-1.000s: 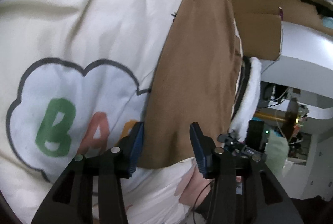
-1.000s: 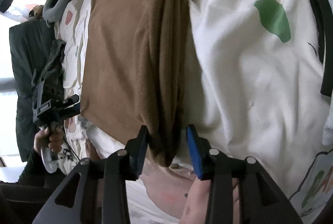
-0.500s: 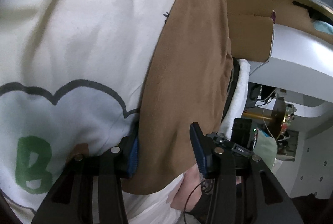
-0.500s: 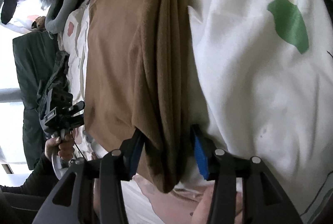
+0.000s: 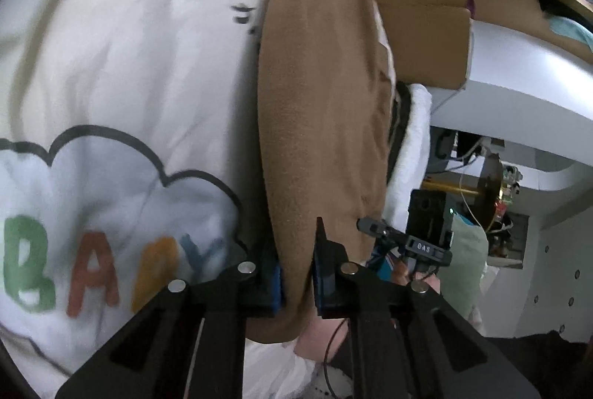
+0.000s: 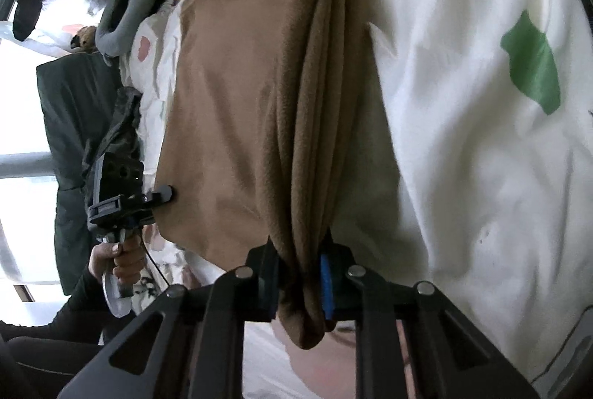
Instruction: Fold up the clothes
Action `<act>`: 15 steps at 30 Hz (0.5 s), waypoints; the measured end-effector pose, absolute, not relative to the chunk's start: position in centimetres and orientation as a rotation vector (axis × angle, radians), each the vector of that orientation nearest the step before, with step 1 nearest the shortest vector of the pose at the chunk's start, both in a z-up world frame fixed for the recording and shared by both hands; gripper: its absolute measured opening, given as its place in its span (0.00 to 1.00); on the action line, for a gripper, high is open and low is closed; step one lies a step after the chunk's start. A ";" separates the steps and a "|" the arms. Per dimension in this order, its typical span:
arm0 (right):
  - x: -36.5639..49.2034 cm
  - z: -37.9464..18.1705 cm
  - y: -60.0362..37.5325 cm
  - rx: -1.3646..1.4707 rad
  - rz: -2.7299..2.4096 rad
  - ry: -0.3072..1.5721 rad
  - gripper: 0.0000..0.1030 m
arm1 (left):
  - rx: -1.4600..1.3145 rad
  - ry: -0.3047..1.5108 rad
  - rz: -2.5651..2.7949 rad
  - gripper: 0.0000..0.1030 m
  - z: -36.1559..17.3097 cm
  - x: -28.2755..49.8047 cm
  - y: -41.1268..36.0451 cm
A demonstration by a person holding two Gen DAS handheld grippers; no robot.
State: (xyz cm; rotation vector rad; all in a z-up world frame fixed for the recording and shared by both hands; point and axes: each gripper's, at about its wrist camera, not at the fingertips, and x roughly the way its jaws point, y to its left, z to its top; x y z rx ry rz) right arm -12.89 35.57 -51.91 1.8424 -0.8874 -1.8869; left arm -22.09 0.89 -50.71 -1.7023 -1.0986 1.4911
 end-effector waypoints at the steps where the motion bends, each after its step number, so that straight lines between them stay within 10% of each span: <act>1: -12.9 -51.6 35.7 1.840 -1.884 -0.890 0.15 | -1.701 -1.090 1.490 0.10 -50.2 -22.0 1.0; 15: -10.3 -50.1 34.6 1.900 -1.728 -0.824 0.14 | -1.784 -1.073 1.410 0.07 -48.3 -18.4 0.2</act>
